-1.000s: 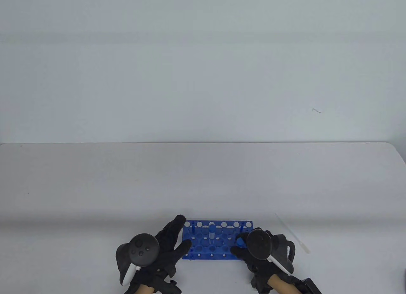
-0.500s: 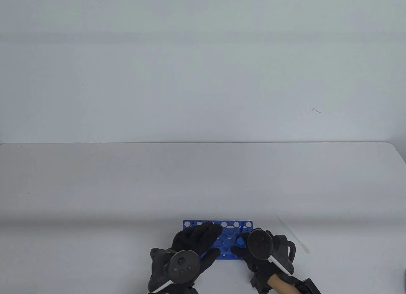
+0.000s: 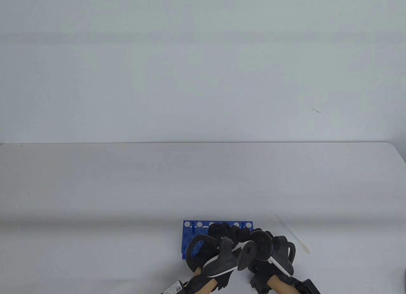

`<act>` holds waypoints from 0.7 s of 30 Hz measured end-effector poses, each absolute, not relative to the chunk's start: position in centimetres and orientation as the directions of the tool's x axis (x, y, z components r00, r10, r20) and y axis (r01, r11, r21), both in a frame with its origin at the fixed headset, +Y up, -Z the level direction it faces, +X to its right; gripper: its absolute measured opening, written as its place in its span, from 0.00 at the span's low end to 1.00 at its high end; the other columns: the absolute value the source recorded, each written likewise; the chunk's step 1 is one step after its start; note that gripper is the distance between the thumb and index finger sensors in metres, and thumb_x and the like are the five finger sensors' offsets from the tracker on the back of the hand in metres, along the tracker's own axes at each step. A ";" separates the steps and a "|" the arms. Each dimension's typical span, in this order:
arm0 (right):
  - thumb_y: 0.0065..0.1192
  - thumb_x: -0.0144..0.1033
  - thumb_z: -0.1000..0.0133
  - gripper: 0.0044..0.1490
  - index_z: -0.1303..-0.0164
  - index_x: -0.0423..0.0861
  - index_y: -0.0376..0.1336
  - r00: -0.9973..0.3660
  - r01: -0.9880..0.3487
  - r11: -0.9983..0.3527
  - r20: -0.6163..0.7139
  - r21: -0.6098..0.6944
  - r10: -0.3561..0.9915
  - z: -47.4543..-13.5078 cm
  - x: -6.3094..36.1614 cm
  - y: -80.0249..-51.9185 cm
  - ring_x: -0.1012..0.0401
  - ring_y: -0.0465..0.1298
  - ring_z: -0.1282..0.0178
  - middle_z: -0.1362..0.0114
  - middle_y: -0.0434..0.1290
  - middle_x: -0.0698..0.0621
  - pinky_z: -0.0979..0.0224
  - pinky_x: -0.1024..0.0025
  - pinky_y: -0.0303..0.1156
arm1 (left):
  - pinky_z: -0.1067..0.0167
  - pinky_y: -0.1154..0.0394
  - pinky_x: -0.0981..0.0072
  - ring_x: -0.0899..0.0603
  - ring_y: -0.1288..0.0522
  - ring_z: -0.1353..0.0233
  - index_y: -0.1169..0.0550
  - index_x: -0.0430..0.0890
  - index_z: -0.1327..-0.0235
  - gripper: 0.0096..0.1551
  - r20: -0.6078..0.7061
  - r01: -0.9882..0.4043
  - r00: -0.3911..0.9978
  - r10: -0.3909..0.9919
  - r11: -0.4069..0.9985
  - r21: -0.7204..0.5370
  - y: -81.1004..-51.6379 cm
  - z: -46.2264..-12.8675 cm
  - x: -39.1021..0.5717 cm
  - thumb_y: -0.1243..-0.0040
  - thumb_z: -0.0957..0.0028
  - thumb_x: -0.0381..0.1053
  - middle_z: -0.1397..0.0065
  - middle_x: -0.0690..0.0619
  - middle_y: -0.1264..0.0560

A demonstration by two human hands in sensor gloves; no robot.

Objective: Press a plastic transfer pipette bulb to move liquid between test tubes

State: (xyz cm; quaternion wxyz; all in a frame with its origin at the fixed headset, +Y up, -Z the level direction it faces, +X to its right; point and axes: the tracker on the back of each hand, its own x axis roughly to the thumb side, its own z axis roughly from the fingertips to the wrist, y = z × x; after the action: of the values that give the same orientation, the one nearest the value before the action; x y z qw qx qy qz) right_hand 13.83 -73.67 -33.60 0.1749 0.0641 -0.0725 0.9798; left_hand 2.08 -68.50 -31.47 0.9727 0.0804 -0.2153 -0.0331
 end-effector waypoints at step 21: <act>0.72 0.56 0.68 0.33 0.56 0.52 0.74 -0.933 -0.342 -0.931 0.168 -0.128 0.320 -33.6 13.7 -73.9 0.59 0.75 0.60 0.56 0.75 0.56 0.47 0.55 0.71 | 0.30 0.29 0.52 0.52 0.23 0.38 0.21 0.58 0.43 0.32 0.294 0.066 0.941 -0.171 0.940 0.335 -69.8 -31.4 1.9 0.48 0.55 0.72 0.42 0.62 0.16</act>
State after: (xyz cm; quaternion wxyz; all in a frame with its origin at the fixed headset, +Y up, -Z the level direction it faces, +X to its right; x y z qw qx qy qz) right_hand 13.73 -73.86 -33.58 0.1688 0.0724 -0.0776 0.9799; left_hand 1.87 -69.82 -31.44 0.9716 0.1621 -0.1613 -0.0611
